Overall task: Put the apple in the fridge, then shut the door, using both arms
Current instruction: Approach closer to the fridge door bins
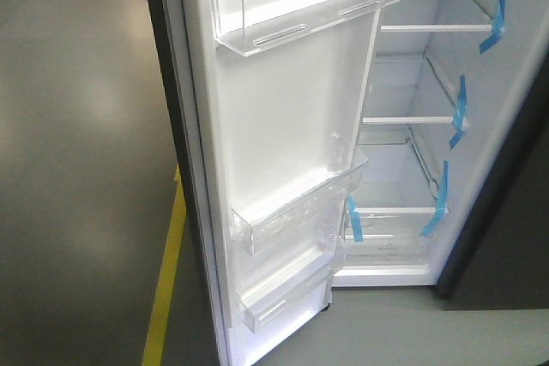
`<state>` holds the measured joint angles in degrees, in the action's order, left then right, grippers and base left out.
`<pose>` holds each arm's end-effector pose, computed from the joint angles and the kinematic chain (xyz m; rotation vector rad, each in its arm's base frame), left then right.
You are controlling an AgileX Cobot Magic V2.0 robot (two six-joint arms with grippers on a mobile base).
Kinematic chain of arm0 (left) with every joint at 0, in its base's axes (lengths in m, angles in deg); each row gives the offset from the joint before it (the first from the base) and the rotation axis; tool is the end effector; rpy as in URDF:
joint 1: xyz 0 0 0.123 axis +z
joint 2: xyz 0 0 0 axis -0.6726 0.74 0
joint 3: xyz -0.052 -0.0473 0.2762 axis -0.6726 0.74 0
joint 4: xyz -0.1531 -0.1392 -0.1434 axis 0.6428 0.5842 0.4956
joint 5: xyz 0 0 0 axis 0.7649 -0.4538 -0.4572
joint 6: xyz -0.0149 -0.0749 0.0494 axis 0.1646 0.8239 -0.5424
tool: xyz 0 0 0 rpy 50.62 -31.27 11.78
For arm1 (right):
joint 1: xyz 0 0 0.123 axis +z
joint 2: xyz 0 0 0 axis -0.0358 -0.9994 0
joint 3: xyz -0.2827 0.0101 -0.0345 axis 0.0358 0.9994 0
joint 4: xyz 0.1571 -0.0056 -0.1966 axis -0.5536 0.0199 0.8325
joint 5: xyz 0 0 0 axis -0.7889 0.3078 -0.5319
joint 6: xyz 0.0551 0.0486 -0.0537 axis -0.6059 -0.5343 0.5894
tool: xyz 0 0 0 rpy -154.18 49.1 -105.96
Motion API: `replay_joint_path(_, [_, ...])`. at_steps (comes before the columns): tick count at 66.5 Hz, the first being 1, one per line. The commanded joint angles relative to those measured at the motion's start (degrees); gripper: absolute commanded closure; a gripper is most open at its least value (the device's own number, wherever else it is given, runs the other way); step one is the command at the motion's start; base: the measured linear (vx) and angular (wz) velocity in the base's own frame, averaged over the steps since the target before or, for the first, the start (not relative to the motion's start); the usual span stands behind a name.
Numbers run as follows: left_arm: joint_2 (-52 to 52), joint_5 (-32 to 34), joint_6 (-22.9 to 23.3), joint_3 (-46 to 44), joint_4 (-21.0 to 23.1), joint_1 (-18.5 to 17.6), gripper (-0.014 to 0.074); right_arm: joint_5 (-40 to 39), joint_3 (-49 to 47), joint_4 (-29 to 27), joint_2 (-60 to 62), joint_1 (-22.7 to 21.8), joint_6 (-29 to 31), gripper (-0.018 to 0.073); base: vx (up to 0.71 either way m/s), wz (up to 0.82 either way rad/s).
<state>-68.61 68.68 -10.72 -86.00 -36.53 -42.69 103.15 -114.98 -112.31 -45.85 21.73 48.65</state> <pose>0.0565 -0.0001 0.2015 -0.0431 1.5430 -0.0497 0.0444 0.0717 0.3221 -0.8995 2.2060 0.8121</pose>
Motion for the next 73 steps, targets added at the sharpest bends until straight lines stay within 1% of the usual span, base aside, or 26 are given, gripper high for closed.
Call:
replay_joint_path(1, [-0.8,4.5,0.5,-1.0,0.0,-0.1,0.0603,-2.1,-1.5,-2.7,-0.3,0.1,0.5,0.0368,0.09,-0.02])
replay_joint_path(73, [-0.8,4.5,0.5,-1.0,0.0,-0.1,0.0603,-2.1,-1.5,-2.7,-0.3,0.1,0.6,0.0368,0.07,0.0])
